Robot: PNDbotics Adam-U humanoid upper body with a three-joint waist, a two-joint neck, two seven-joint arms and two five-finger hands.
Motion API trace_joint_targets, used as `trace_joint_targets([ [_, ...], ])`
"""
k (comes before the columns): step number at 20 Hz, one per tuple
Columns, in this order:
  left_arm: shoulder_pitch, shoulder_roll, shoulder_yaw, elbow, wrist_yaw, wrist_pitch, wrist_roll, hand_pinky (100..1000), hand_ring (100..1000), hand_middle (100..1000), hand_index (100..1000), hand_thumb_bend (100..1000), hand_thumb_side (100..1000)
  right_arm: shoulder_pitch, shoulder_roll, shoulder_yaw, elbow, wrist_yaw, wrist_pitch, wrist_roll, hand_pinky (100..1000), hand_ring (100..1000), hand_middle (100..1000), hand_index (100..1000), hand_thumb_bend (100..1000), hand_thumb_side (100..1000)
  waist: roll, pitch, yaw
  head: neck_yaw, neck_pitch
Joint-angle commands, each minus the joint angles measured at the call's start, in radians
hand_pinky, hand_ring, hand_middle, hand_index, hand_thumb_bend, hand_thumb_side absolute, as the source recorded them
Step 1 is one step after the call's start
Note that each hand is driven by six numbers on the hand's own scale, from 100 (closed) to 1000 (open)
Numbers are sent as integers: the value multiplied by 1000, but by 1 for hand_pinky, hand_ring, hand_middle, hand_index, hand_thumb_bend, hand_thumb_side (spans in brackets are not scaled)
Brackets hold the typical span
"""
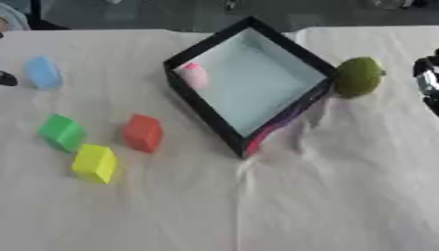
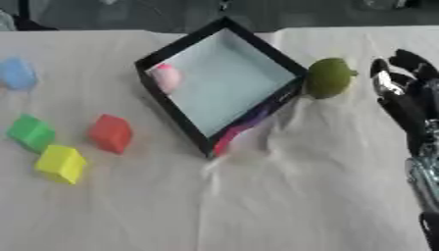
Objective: Pick up objects on the table and place them in the box.
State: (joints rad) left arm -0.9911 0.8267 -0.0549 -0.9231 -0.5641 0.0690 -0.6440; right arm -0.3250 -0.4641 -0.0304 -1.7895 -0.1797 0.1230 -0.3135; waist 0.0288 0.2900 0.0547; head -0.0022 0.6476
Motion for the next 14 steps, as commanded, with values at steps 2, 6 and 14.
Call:
trace_joint_targets([
  [2,-33,0,-7,-4,-9,-10,2,930,923,819,852,730,213,-10,-27,-5,-16,9,-1,4,872,812,832,874,259,420,-8,0,-5,3,-20],
  [6,-50,-26,-16,6,-30,-19,-5,929,923,821,853,733,207,-10,-26,-5,-15,8,-1,4,872,813,832,874,258,421,-9,1,-7,10,-23],
  [14,-63,-42,2,34,-46,-7,38,917,917,812,841,670,130,-20,-27,-2,-19,7,-1,7,873,813,832,875,258,422,-12,14,-14,14,-38],
])
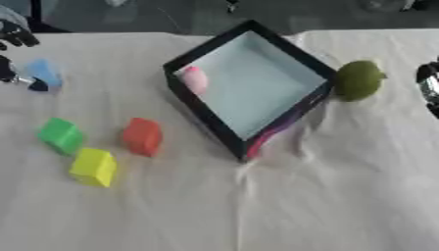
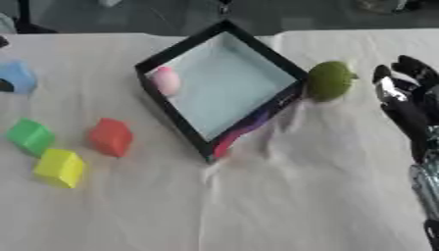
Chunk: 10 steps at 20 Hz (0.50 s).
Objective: Pick up objects on the table and place them in the box.
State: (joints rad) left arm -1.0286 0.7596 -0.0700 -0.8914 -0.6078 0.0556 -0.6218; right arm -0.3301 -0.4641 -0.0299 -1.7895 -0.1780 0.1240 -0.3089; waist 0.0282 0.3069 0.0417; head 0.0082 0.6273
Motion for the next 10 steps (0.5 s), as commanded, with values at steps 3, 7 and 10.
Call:
trace_joint_targets([
  [3,-31,29,25,14,-21,25,21,918,920,813,838,664,100,-22,-26,0,-21,6,-1,4,873,813,832,875,258,424,-11,9,-8,11,-25],
  [7,-37,43,48,19,-44,53,46,914,922,810,837,623,100,-27,-28,2,-22,8,0,5,873,813,832,875,260,426,-7,26,-20,29,-39],
  [10,-38,51,75,38,-40,85,89,912,925,808,829,602,100,-29,-30,4,-23,11,1,7,873,813,832,875,261,428,-2,36,-30,43,-46],
])
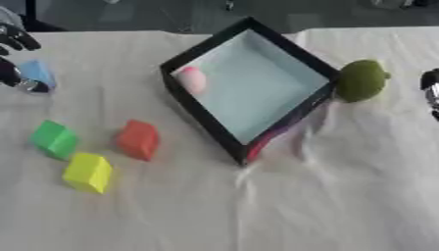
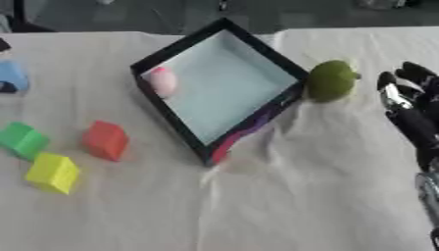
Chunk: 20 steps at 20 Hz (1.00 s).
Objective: Pick up objects on the table and place them in the box.
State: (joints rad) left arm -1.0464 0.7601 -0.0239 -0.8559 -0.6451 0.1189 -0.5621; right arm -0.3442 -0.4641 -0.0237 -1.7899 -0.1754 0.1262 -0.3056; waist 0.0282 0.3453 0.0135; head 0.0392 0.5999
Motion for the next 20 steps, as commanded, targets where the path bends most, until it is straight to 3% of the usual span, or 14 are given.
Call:
trace_joint_targets([
  [1,-19,54,34,9,-5,34,46,913,927,809,829,604,100,-16,-30,-1,-23,9,0,4,873,813,831,875,261,428,-1,0,-5,18,-23],
  [10,-5,58,54,58,-118,167,170,911,928,820,854,612,100,-16,-26,3,-21,14,1,8,873,813,830,875,265,430,5,15,-18,62,-37],
  [20,8,39,68,104,-150,242,198,926,943,828,857,568,100,-16,-18,9,-21,15,1,10,873,811,828,875,264,433,6,25,-34,79,-39],
])
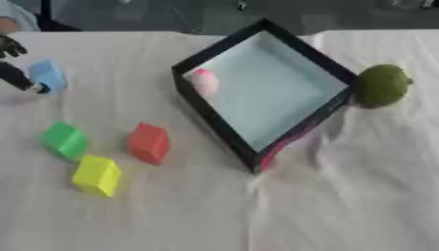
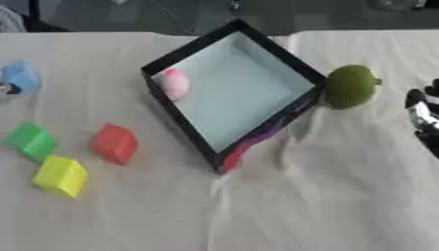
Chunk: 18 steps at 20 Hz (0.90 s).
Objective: Pick up objects on the table and place them in the box.
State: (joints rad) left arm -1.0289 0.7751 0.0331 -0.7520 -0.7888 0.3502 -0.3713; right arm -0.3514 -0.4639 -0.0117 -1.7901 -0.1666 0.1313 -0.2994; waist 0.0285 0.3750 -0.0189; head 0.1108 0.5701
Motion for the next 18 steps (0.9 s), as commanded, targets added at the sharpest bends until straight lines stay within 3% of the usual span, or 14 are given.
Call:
trace_joint_targets([
  [1,-8,23,12,3,-7,11,10,925,942,827,855,555,100,-9,-17,-3,-21,7,-4,4,873,811,828,876,263,434,6,-3,-5,10,-9],
  [10,5,22,25,21,28,14,60,919,939,822,832,464,100,-18,-13,2,-22,7,-4,5,873,809,825,876,263,437,10,16,-28,28,-27],
  [18,-11,29,28,13,60,26,128,903,927,801,812,460,100,-22,-12,5,-22,9,-2,9,873,808,824,876,264,439,12,26,-38,29,-35],
])
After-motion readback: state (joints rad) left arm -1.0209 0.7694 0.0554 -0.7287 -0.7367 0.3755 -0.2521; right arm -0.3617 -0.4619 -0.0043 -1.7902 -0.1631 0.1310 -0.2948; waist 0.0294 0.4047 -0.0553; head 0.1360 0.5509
